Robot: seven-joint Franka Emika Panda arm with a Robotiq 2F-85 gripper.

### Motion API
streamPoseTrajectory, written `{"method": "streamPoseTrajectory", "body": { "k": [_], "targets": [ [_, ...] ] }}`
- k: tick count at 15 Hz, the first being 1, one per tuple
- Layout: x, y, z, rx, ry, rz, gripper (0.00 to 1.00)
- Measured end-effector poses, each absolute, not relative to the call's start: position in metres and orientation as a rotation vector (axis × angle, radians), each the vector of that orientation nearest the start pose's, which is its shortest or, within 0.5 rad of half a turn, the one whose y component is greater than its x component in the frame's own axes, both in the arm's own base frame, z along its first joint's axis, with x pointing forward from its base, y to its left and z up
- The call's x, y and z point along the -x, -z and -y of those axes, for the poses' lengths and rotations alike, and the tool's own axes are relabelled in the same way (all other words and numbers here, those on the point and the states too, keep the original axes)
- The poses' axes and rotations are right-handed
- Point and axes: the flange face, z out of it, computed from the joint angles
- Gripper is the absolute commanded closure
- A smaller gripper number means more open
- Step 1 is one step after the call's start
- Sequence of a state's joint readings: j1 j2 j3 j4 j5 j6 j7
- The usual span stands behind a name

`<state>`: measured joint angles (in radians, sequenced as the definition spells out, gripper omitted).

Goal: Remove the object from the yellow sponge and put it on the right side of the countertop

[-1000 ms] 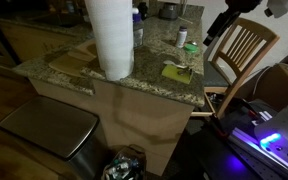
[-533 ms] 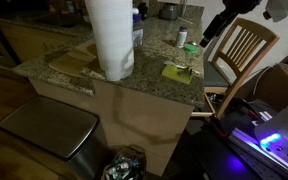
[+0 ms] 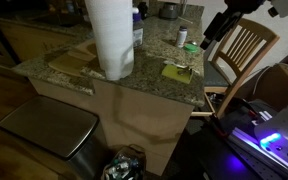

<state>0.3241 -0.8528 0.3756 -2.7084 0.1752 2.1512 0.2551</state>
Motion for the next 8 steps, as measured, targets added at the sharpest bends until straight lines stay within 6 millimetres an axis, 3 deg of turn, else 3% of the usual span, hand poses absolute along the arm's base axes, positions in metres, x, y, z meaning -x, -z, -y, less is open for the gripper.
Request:
{"method": "streamPoseTrajectory", "body": {
  "k": [6,8],
  "targets": [
    [-0.2475,-0.4787,-0.221,3.082,0.43,0.423,0.0],
    [-0.2433,-0.4772,-0.2214,3.075,0.35,0.404,0.0]
  ]
}}
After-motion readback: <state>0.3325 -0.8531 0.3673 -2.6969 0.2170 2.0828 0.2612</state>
